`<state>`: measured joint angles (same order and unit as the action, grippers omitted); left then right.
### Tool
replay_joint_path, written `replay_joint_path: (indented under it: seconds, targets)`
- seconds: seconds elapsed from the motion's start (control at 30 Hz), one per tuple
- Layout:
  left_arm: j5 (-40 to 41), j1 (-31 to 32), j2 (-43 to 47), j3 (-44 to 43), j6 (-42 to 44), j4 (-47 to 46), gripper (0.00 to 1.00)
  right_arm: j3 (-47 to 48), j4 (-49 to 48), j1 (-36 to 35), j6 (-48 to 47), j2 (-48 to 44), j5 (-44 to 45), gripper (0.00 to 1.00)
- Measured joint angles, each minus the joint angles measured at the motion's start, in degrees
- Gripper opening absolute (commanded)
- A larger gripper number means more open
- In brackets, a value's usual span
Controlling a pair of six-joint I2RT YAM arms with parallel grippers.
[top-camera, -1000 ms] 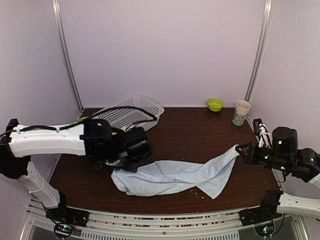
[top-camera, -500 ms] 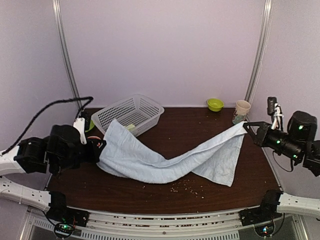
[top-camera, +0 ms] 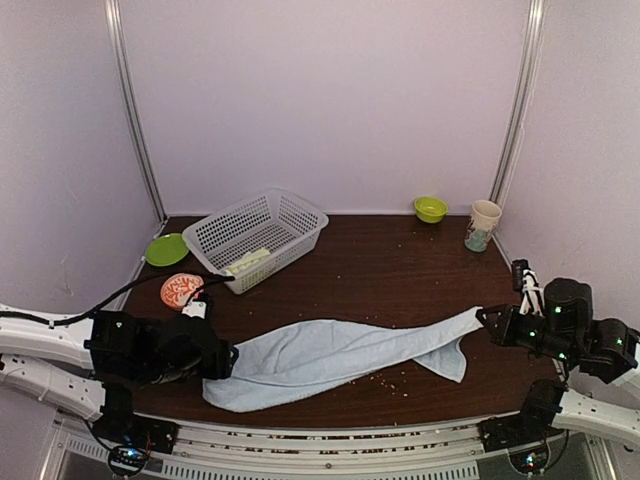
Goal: Roll the towels
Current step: Flatten out the towel at the center of the board.
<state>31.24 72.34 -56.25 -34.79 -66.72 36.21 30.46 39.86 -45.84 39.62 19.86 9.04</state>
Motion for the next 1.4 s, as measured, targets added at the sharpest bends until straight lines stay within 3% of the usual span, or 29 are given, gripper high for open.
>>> replay_joint_path:
  seconds: [0.2, 0.6, 0.93, 1.17, 1.4]
  targets:
    - [0.5, -1.7, -0.1, -2.8, -4.0, 5.6, 0.7, 0.0, 1.0, 0.0, 1.2, -0.6, 0.3, 0.0]
    - [-10.9, -15.5, -7.6, -2.7, -8.2, 8.4, 0.68, 2.5, 5.8, 0.0, 5.5, -4.5, 5.0, 0.0]
    - [-16.8, -17.3, -10.4, -1.3, -7.5, 2.3, 0.43, 8.5, 7.8, 0.0, 6.7, -10.4, 7.6, 0.0]
    - [-17.1, -17.4, -10.4, -1.3, -6.5, 1.0, 0.43, 12.4, 5.4, 0.3, 5.5, -12.0, 8.0, 0.0]
    - [-18.9, -17.5, -10.1, -1.3, -5.9, 0.5, 0.53, 12.4, 5.5, 0.3, 5.6, -12.2, 8.1, 0.0]
